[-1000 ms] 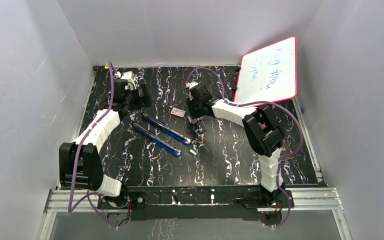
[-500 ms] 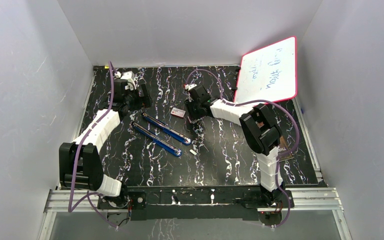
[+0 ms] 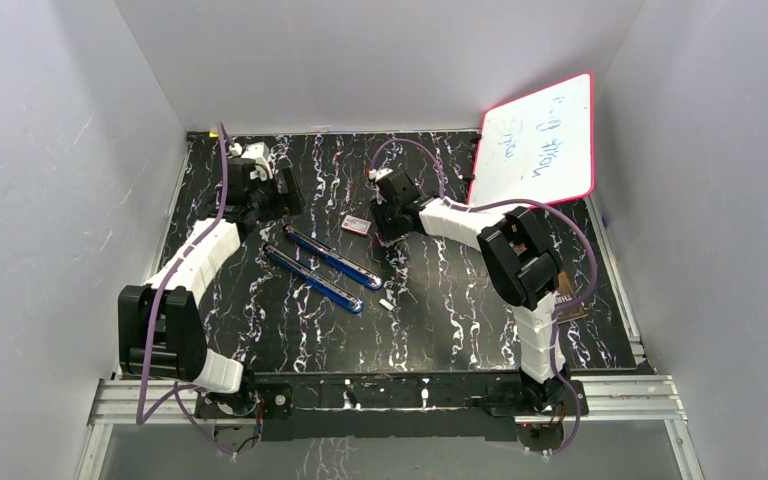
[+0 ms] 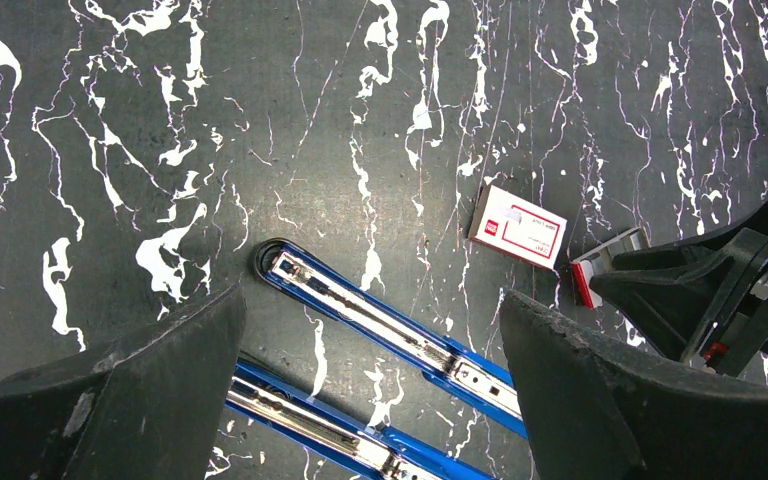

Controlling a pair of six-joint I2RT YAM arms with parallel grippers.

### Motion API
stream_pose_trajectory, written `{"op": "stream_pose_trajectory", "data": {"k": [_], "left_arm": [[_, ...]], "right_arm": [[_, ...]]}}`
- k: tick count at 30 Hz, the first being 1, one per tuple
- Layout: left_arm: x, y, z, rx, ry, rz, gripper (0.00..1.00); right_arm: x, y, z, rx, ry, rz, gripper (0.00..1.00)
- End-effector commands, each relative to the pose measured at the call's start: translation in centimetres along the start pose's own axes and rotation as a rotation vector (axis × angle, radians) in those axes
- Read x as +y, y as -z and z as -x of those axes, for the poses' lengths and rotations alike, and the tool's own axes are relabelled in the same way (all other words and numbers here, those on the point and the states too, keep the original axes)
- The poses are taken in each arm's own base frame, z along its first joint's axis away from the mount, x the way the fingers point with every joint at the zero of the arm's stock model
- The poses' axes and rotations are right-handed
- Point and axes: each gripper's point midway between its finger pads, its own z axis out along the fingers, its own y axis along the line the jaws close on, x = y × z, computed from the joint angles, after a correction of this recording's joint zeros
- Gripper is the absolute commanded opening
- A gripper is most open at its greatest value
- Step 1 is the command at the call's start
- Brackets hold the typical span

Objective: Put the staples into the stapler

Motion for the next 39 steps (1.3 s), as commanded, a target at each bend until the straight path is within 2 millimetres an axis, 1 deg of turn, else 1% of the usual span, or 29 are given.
{"op": "stream_pose_trajectory", "data": {"k": [1, 5, 9, 12, 16, 22, 30, 33, 35, 39], "left_arm": [[-0.3, 0.6, 1.7, -0.038, -0.012, -0.004, 0.97], [-0.2, 0.6, 1.7, -0.037, -0.012, -0.003, 0.97], [-0.3, 0.6, 1.8, -0.038, -0.013, -0.005, 0.97], [-0.3, 0.6, 1.8, -0.038, -0.012, -0.005, 0.97], [-0.3, 0.7, 1.8, -0.039, -0.012, -0.003, 0.97], [-0.3, 0.7, 1.8, -0.040, -0.013, -0.002, 0.97], [-0.3, 0.7, 1.8, -0.038, -0.012, -0.003, 0.97], [-0.3, 0.7, 1.8, -0.038, -0.012, -0.004, 0.97], [-0.3, 0.6, 1.7, -0.037, -0.012, -0.004, 0.97], [-0.3, 0.6, 1.8, -0.038, -0.012, -0.005, 0.97]], "right_arm": [[0.6, -0.2, 1.4, -0.024, -0.003, 0.014, 0.38], [0.6, -0.2, 1.4, -0.022, -0.001, 0.016, 0.33], [0.6, -0.1, 1.6, -0.027, -0.001, 0.017, 0.25], [0.7, 0.2, 1.8, -0.037, 0.000, 0.019, 0.22], [0.8, 1.0, 2.7, -0.060, 0.000, 0.019, 0.20], [0.8, 2.3, 3.9, -0.097, 0.000, 0.017, 0.20], [0.8, 3.6, 4.5, -0.121, 0.000, 0.008, 0.20], [0.8, 3.7, 4.4, -0.123, 0.000, 0.009, 0.20], [0.7, 3.5, 4.2, -0.116, 0.001, 0.007, 0.22], [0.5, 2.7, 3.6, -0.094, 0.001, 0.000, 0.32]]}}
